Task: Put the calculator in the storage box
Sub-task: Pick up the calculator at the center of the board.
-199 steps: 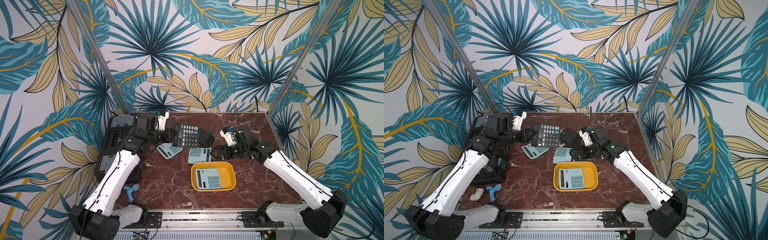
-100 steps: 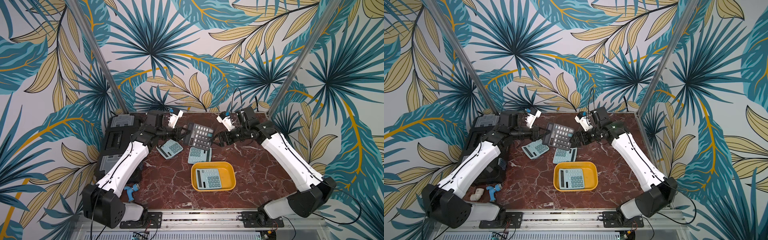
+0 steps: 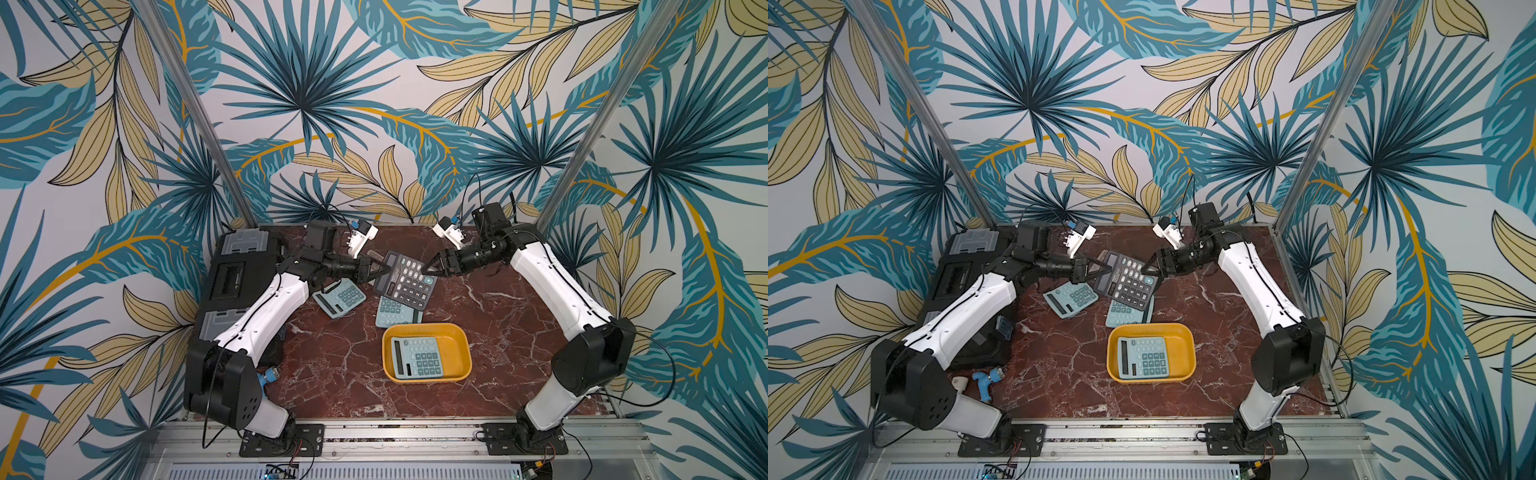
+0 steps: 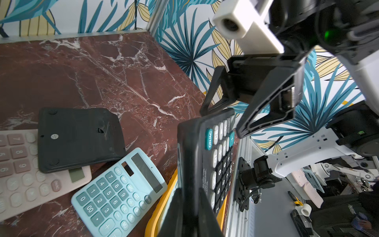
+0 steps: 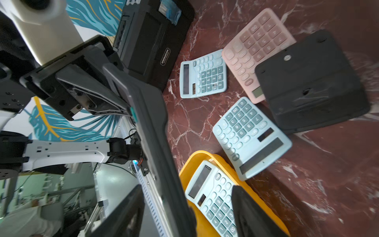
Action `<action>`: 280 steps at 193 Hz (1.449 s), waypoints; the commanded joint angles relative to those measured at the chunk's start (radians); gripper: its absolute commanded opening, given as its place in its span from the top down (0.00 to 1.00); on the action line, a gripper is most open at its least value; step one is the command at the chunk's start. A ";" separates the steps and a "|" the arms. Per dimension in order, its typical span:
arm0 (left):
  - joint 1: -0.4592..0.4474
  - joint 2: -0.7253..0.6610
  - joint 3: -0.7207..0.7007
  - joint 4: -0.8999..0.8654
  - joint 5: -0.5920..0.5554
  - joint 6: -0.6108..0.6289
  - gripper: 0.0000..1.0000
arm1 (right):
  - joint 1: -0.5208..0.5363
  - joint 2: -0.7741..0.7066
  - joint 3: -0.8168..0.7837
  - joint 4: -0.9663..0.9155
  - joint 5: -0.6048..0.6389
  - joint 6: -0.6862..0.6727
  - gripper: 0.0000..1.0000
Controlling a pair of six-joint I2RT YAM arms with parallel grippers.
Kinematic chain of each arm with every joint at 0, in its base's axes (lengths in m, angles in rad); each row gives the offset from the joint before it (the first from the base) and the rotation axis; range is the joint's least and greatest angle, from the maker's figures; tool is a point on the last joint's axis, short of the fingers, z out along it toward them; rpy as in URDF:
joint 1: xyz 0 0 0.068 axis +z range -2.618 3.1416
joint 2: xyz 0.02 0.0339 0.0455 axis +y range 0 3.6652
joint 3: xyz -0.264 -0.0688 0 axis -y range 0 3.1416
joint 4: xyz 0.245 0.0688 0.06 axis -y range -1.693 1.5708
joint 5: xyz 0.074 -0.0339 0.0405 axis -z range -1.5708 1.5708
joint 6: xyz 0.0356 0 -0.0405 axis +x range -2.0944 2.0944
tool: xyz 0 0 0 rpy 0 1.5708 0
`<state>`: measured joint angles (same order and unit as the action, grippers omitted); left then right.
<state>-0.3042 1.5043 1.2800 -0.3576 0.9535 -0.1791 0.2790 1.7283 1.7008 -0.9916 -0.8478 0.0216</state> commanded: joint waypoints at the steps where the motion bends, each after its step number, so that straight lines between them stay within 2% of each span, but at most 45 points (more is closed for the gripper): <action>1: -0.002 -0.001 0.048 0.056 0.066 0.023 1.00 | -0.003 -0.005 -0.044 0.028 -0.160 0.015 0.34; 29: -0.002 0.008 0.046 0.039 0.076 0.045 1.00 | -0.011 -0.020 -0.093 0.099 -0.231 0.050 0.46; 68: -0.002 0.010 0.030 0.064 0.072 0.046 1.00 | -0.015 -0.049 -0.189 0.258 -0.314 0.144 0.68; 107: -0.001 0.014 0.039 0.069 0.067 0.033 1.00 | -0.017 -0.074 -0.247 0.332 -0.309 0.197 0.91; 130: -0.001 0.016 0.042 0.071 0.057 0.007 0.72 | -0.018 -0.093 -0.279 0.382 -0.296 0.240 0.97; 137: 0.000 0.015 0.045 0.070 0.050 -0.001 0.58 | -0.017 -0.102 -0.294 0.402 -0.288 0.258 0.98; 156: 0.010 0.013 0.044 0.115 0.029 -0.035 0.28 | -0.017 -0.127 -0.340 0.476 -0.266 0.322 0.99; 168: 0.030 0.005 0.040 0.131 0.015 -0.072 0.04 | -0.017 -0.150 -0.382 0.547 -0.251 0.377 0.99; 171: 0.035 0.003 0.037 0.136 0.008 -0.085 0.00 | -0.017 -0.156 -0.389 0.561 -0.245 0.390 0.99; 208: 0.111 -0.058 -0.053 0.240 -0.144 -0.318 0.00 | -0.017 -0.233 -0.516 0.750 -0.162 0.535 0.99; 225: 0.116 -0.108 -0.126 0.288 -0.218 -0.421 0.00 | -0.017 -0.272 -0.585 0.891 -0.114 0.632 0.99; 238: 0.107 -0.148 -0.210 0.392 -0.246 -0.527 0.00 | -0.017 -0.294 -0.636 0.995 -0.068 0.722 0.99; 257: 0.072 -0.205 -0.340 0.536 -0.318 -0.682 0.00 | -0.017 -0.316 -0.703 1.135 0.016 0.852 0.99; 280: -0.046 -0.255 -0.457 0.673 -0.444 -0.806 0.00 | -0.014 -0.347 -0.789 1.320 0.122 1.011 0.99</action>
<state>-0.2512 1.2934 0.9340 0.0967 0.6598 -0.7788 0.2653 1.4193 0.9859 0.0383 -0.8631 0.8097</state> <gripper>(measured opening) 0.999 0.141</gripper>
